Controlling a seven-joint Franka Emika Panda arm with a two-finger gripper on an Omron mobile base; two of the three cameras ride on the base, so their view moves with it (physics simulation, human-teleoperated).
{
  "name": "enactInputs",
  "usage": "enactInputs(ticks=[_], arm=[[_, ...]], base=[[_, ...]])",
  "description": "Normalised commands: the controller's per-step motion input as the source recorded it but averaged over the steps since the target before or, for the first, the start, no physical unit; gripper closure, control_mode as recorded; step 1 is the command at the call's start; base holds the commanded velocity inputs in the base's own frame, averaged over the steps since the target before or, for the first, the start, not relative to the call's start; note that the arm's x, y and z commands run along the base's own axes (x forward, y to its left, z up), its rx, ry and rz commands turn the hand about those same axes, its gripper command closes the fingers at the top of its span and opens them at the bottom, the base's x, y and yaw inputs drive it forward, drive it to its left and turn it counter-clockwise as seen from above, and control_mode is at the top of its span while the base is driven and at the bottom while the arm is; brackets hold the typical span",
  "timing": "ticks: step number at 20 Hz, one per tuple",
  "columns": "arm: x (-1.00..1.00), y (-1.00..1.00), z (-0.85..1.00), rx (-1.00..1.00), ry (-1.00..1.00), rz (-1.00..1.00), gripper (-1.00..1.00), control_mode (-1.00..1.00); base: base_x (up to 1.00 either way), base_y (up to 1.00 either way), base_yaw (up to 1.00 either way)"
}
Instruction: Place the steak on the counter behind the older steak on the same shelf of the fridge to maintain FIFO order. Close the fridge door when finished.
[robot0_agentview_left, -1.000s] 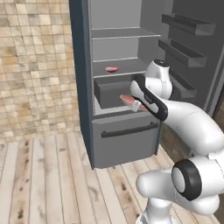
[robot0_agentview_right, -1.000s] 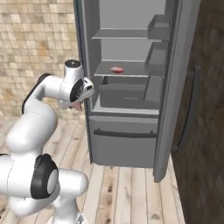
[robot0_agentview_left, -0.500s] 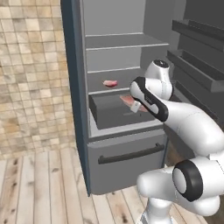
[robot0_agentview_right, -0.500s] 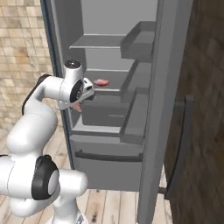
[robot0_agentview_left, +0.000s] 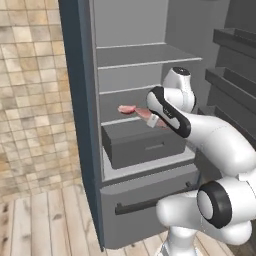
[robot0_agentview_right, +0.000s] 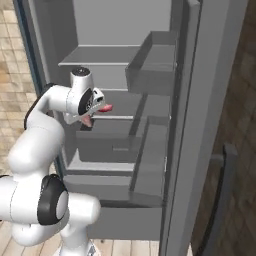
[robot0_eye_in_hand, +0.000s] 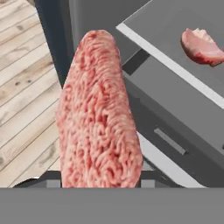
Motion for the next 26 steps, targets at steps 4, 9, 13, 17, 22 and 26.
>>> enactInputs(ticks=[4, 9, 13, 17, 22, 26], arm=[[0.00, 0.00, 0.00, 0.00, 0.00, 0.00, 1.00, 1.00], [0.00, 0.00, 0.00, 0.00, 0.00, 0.00, 1.00, 1.00], [0.00, 0.00, 0.00, 0.00, 0.00, 0.00, 1.00, 1.00], [0.00, 0.00, 0.00, 0.00, 0.00, 0.00, 1.00, 1.00], [0.00, 0.00, 0.00, 0.00, 0.00, 0.00, 1.00, 1.00], [0.00, 0.00, 0.00, 0.00, 0.00, 0.00, 1.00, 1.00]], base=[[0.72, 0.00, -0.17], [0.63, 0.23, -0.24], [0.19, 0.06, -0.19], [0.03, 0.00, -0.07], [0.20, 0.00, -0.04], [0.40, 0.04, -0.07]])
